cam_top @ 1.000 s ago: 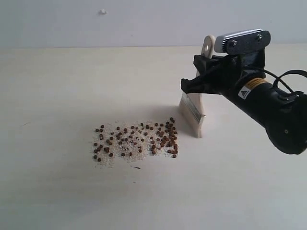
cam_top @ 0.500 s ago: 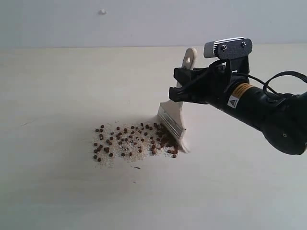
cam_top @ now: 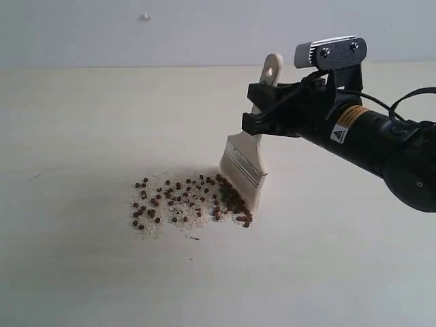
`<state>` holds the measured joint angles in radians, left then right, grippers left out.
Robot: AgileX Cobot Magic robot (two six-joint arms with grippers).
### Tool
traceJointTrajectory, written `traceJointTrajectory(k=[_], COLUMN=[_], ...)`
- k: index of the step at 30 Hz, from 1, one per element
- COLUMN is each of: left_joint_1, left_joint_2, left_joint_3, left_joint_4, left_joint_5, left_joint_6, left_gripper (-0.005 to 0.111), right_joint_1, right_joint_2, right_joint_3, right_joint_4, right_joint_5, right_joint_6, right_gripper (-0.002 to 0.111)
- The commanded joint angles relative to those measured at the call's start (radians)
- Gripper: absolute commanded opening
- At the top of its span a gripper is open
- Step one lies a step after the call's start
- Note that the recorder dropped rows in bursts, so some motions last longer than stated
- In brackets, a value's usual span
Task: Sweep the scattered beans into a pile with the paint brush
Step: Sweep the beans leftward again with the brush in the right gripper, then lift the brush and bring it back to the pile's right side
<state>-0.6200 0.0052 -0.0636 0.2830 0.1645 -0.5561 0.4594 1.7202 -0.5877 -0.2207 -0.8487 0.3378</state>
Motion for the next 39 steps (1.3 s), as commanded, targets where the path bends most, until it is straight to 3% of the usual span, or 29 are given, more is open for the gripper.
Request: traceJointTrajectory(k=[1,8,14,20,27,34,39], left_joint_1=[0.004,0.004,0.004,0.004,0.004,0.004,0.004], left_joint_2=[-0.005,-0.005,-0.005,-0.005,-0.005,-0.005,-0.005], left_joint_3=[0.006,0.006,0.006,0.006,0.006,0.006,0.006], left_joint_4=[-0.002,-0.002,-0.002,-0.002,-0.002,-0.002,-0.002], left_joint_5=[-0.008,-0.008,-0.008,-0.008,-0.008,-0.008,-0.008], left_joint_6=[0.002,0.002,0.002,0.002,0.002,0.002,0.002], left_gripper=[0.0,0.0,0.0,0.0,0.0,0.0,0.0], right_joint_1=[-0.005,-0.005,-0.005,-0.003,0.091,0.245,0.262], right_joint_2=[-0.057,-0.141,-0.177,-0.179,-0.179,-0.179,-0.179], right_joint_3=[-0.001,0.024,0.152,0.247,0.272,0.272,0.271], right_joint_4=[0.056,0.252,0.433,0.475,0.624,0.875,0.77], right_joint_5=[0.048,0.188,0.062,-0.046,-0.153,-0.27,-0.239], right_joint_6=[-0.066,-0.177,-0.171,-0.084,-0.089,-0.273,-0.283], right_gripper=[0.0,0.0,0.0,0.0,0.0,0.0,0.0])
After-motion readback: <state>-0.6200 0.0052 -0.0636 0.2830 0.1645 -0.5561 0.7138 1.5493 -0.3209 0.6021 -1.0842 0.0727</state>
